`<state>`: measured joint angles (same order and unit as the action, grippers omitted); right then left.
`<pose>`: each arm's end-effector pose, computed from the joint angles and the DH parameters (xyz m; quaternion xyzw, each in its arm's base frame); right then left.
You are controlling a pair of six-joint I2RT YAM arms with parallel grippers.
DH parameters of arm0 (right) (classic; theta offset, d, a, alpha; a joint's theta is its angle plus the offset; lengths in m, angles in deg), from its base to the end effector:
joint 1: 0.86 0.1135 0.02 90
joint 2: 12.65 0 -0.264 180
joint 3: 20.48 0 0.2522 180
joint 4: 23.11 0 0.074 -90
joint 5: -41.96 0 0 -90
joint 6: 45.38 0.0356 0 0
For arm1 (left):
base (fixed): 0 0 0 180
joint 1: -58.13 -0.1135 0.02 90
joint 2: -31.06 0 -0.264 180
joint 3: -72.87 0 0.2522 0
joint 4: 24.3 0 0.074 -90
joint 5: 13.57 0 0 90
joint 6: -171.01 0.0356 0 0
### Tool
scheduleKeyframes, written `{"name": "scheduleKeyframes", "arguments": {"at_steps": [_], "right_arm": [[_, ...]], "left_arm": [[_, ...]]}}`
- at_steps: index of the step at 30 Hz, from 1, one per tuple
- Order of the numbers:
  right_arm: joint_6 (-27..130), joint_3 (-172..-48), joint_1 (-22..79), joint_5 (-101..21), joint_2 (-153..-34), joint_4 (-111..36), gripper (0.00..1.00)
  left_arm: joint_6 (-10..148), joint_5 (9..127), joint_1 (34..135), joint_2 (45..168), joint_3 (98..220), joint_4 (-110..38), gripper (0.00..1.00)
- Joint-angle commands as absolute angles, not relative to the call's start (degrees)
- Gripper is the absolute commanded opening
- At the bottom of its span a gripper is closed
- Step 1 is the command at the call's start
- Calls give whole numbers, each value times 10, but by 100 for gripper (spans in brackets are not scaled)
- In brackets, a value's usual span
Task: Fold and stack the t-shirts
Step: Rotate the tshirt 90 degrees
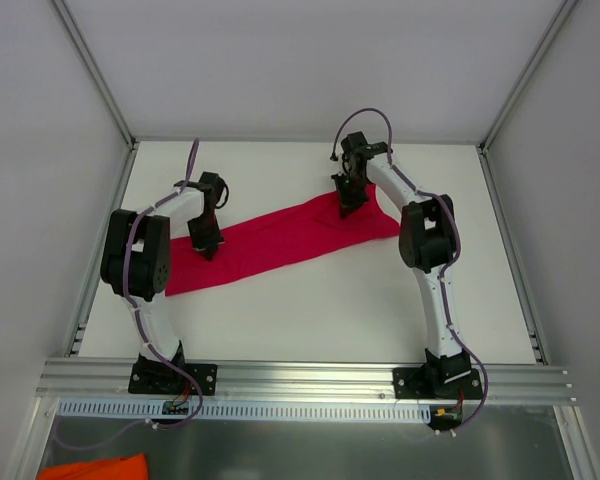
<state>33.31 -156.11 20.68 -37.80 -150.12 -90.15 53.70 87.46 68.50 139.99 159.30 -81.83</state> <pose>0.4682 0.1916 0.1822 -0.2925 0.9346 0.1037 0.1740 0.3529 -0.0577 0.1594 -0.1543 0.9796 0.0627 0.1128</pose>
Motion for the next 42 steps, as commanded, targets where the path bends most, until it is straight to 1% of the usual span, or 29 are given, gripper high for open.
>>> {"name": "scheduleKeyframes", "arguments": {"at_steps": [1,6,9,16,20,22,24,27,30,31,32,35,38,42], "right_arm": [[324,-1594,212,-368,-1502,-909,1],[328,-1619,217,-357,-1522,-906,1],[327,-1661,218,-356,-1543,-922,1],[326,-1671,218,-349,-1549,-917,1],[334,-1701,218,-342,-1562,-918,1],[334,-1675,218,-363,-1528,-901,1],[332,-1646,217,-421,-1490,-872,1],[328,-1604,208,-462,-1416,-879,1],[320,-1523,207,-519,-1332,-889,1],[320,-1471,206,-540,-1308,-882,1],[319,-1446,207,-549,-1260,-879,1],[321,-1380,206,-581,-1200,-882,1],[323,-1337,205,-590,-1187,-891,1],[336,-1324,212,-607,-1208,-925,1]], "left_arm": [[544,852,681,1408,1562,-842,0],[535,812,700,1420,1578,-852,0],[528,807,724,1429,1593,-860,0],[521,790,756,1463,1621,-863,0],[514,782,788,1472,1637,-868,0],[510,776,797,1477,1643,-868,0],[508,772,806,1485,1651,-868,0],[503,766,810,1488,1656,-861,0],[504,751,812,1493,1666,-856,0],[504,749,812,1493,1669,-854,0],[504,747,812,1492,1671,-853,0],[503,740,812,1496,1675,-845,0],[502,726,812,1500,1677,-839,0],[505,727,815,1494,1684,-845,0]]}}
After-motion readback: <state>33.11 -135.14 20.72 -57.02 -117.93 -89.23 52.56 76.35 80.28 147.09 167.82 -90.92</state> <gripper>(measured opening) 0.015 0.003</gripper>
